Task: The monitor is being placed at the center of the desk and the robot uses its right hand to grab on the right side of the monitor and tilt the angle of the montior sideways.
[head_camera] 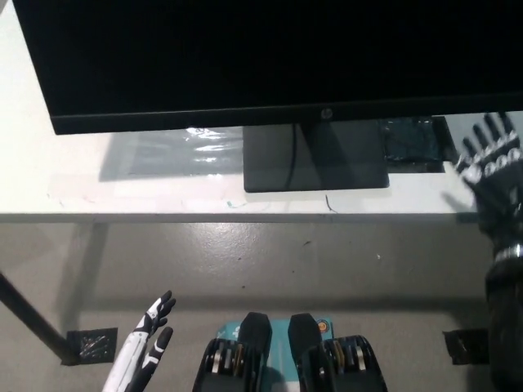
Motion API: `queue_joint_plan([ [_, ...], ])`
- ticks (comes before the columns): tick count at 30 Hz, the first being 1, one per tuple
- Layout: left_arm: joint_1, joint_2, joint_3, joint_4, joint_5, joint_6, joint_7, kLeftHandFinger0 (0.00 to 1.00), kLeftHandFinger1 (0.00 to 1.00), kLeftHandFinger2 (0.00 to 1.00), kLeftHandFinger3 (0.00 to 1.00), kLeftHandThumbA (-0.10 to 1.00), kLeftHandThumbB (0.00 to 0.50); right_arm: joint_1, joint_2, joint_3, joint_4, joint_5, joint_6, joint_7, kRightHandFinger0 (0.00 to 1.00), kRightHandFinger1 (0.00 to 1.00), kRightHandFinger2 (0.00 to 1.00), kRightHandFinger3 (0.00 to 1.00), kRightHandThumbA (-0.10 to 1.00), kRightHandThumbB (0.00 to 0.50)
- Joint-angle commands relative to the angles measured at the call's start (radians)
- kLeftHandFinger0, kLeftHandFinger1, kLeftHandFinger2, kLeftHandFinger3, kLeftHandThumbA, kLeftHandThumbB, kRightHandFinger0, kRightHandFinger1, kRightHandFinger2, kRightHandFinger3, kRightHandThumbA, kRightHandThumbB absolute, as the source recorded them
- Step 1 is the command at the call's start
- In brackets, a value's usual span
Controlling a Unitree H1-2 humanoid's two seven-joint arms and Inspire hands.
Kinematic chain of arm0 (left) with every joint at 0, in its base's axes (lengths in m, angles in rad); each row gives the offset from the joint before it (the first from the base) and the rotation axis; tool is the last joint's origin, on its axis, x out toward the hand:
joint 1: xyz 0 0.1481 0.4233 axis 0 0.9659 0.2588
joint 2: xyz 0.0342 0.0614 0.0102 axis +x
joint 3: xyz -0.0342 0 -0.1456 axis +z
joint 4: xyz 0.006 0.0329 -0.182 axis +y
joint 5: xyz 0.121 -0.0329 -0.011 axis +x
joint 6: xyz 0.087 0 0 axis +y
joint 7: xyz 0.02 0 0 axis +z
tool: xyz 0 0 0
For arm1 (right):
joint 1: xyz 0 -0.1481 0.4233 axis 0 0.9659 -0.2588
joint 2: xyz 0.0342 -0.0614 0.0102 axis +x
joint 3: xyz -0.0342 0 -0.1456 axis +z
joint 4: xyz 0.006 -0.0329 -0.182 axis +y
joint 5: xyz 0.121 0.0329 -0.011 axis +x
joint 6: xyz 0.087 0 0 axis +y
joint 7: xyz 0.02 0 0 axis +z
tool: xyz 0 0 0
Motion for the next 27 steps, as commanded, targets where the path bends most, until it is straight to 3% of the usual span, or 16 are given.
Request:
queue_joint_plan([
  [1,-0.019,0.012,0.007,-0.001,-0.014,-0.040,-0.016,1.00,1.00,1.00,1.00,1.00,0.248,0.228,0.006,0.113,-0.538,-0.172,-0.113,0.065,1.00,1.00,1.00,1.00,1.00,0.315],
  [5,-0.024,0.015,0.002,-0.001,-0.008,-0.040,-0.014,1.00,1.00,1.00,1.00,1.00,0.244,0.315,0.011,0.135,-0.640,-0.187,-0.142,0.074,1.00,1.00,1.00,1.00,1.00,0.356],
  [8,-0.027,0.013,0.006,-0.004,-0.009,-0.040,-0.014,1.00,1.00,1.00,1.00,1.00,0.250,0.389,0.027,0.160,-0.719,-0.212,-0.210,0.093,1.00,1.00,1.00,1.00,1.00,0.357],
  [11,-0.029,0.016,0.005,-0.008,-0.005,-0.040,-0.008,1.00,1.00,1.00,1.00,1.00,0.237,0.457,0.062,0.183,-0.786,-0.272,-0.293,0.088,1.00,1.00,1.00,1.00,1.00,0.404],
  [19,-0.033,0.018,0.006,-0.004,-0.006,-0.040,-0.012,1.00,1.00,1.00,1.00,1.00,0.245,0.569,0.098,0.275,-0.832,-0.353,-0.374,0.108,1.00,1.00,1.00,1.00,1.00,0.412],
  [21,-0.032,0.020,0.001,-0.006,-0.001,-0.040,-0.009,1.00,1.00,1.00,1.00,1.00,0.242,0.623,0.141,0.306,-0.775,-0.450,-0.374,0.086,1.00,1.00,1.00,1.00,1.00,0.372],
  [25,-0.032,0.020,0.001,-0.006,0.001,-0.040,-0.008,1.00,1.00,1.00,1.00,1.00,0.241,0.626,0.138,0.317,-0.768,-0.468,-0.374,0.066,1.00,1.00,1.00,1.00,1.00,0.370],
  [26,-0.030,0.020,0.002,-0.008,0.001,-0.040,-0.005,1.00,1.00,1.00,1.00,1.00,0.235,0.619,0.118,0.318,-0.608,-0.463,-0.374,0.068,1.00,1.00,1.00,1.00,1.00,0.324],
  [27,-0.030,0.020,0.002,-0.008,0.001,-0.040,-0.005,1.00,1.00,1.00,1.00,1.00,0.236,0.619,0.117,0.320,-0.608,-0.465,-0.374,0.066,1.00,1.00,1.00,1.00,1.00,0.322],
])
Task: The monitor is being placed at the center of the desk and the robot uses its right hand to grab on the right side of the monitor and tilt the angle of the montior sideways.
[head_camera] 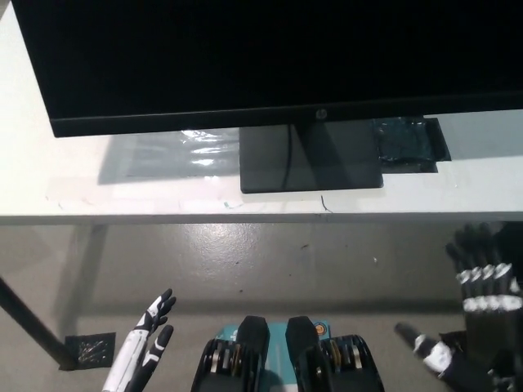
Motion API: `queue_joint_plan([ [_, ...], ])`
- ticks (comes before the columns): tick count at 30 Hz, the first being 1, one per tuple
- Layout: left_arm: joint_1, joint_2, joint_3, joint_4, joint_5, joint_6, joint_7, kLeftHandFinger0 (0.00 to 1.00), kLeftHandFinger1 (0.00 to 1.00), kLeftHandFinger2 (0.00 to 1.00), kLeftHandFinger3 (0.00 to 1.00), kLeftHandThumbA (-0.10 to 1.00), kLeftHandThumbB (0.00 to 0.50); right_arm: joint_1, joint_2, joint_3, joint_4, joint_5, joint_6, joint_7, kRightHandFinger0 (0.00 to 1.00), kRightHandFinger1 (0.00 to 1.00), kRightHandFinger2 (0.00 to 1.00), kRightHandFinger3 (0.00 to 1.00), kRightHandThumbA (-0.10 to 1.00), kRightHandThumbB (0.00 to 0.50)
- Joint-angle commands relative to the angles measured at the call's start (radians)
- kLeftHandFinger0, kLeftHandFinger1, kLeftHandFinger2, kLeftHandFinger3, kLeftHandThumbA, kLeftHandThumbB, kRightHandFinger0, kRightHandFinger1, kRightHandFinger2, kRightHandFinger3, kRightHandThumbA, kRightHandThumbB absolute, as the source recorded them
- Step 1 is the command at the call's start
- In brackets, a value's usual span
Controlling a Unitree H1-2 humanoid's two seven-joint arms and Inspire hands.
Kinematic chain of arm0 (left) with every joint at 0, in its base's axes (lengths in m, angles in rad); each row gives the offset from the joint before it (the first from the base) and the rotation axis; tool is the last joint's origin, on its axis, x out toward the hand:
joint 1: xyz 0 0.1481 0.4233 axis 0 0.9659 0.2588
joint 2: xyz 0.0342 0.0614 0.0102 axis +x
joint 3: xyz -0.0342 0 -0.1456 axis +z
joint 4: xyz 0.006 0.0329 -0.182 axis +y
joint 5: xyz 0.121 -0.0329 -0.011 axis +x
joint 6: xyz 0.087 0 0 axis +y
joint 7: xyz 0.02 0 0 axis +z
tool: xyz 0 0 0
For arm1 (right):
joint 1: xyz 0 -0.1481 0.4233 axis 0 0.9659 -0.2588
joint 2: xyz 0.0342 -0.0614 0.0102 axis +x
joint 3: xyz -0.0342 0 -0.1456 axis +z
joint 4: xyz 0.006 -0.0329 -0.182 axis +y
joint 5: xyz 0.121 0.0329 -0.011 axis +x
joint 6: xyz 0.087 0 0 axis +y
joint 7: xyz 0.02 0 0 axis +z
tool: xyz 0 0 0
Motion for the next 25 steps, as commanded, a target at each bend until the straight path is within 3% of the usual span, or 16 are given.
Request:
queue_joint_plan([
  [1,-0.020,0.018,0.003,-0.014,-0.004,-0.040,-0.011,1.00,1.00,1.00,1.00,1.00,0.239,-0.008,-0.007,0.024,0.105,-0.146,-0.132,0.009,1.00,1.00,1.00,1.00,1.00,0.349],
  [5,-0.023,0.016,0.007,-0.010,-0.011,-0.040,-0.014,1.00,1.00,1.00,1.00,1.00,0.252,-0.034,-0.011,0.028,0.163,-0.165,-0.132,-0.023,1.00,1.00,1.00,1.00,1.00,0.372],
  [19,-0.007,0.015,0.005,-0.013,-0.009,-0.040,-0.012,1.00,1.00,1.00,1.00,1.00,0.253,-0.154,-0.043,0.000,0.545,-0.162,-0.132,-0.102,1.00,1.00,1.00,1.00,1.00,0.289],
  [25,-0.005,0.018,0.004,-0.014,-0.007,-0.040,-0.016,1.00,1.00,1.00,1.00,1.00,0.243,-0.169,-0.043,-0.013,0.571,-0.140,-0.132,-0.084,1.00,1.00,1.00,1.00,1.00,0.307],
])
